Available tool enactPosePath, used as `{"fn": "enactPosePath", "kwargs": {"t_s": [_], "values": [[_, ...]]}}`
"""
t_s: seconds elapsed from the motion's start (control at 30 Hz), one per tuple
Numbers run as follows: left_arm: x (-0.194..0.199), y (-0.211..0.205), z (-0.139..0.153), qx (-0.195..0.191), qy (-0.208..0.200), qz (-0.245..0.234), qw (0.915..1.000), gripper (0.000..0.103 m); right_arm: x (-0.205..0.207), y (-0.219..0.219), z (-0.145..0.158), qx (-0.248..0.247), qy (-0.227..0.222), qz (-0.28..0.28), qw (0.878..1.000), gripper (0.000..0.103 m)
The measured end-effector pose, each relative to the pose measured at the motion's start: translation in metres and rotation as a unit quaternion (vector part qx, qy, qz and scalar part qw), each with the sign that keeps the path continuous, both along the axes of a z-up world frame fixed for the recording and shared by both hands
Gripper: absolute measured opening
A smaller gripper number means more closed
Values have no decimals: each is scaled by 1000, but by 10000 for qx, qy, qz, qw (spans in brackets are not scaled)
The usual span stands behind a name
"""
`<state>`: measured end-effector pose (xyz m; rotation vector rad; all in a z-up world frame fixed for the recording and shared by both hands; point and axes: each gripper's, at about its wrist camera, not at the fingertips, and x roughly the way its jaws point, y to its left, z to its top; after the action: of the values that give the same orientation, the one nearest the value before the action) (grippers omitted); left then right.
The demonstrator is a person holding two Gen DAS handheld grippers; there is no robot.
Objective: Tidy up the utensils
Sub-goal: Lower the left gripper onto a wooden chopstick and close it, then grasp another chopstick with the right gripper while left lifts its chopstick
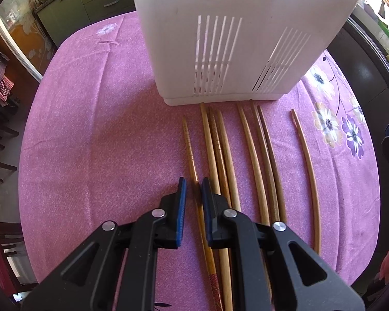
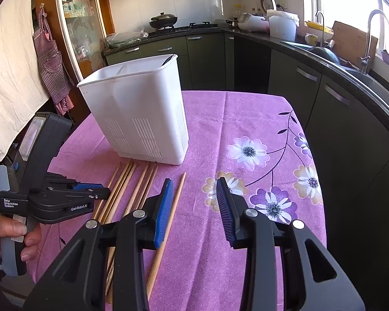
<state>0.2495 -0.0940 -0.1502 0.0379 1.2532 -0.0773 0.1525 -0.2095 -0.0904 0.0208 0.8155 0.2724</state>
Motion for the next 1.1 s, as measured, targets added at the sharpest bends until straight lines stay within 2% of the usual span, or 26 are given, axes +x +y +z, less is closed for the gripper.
{"fn": "enactPosePath", "kwargs": {"t_s": [0.27, 0.33, 0.6, 0.8, 0.87, 0.93, 1.07, 1.1], "values": [[0, 7, 0, -103, 46, 51, 9999, 6, 4, 6, -5, -68, 225, 92, 9997, 39], [-3, 15, 3, -139, -25, 99, 9999, 6, 6, 8, -9, -109, 339, 136, 9993, 46], [-27, 38, 44, -222, -831, 223, 9960, 6, 18, 28, -35, -294, 819, 332, 9957, 49], [-57, 42, 83, -234, -1577, 220, 9870, 6, 34, 50, -59, -618, 1243, 386, 9896, 48], [-67, 46, 94, -242, -1770, 202, 9837, 6, 40, 53, -65, -673, 1377, 349, 9876, 46], [-74, 49, 103, -250, -1916, 172, 9810, 6, 43, 56, -70, -724, 1475, 328, 9859, 41], [-86, 53, 113, -258, -2080, 72, 9778, 6, 46, 59, -73, -799, 1535, 247, 9846, 39], [-89, 52, 115, -258, -2111, 45, 9771, 6, 46, 60, -72, -816, 1532, 240, 9845, 35]]}}
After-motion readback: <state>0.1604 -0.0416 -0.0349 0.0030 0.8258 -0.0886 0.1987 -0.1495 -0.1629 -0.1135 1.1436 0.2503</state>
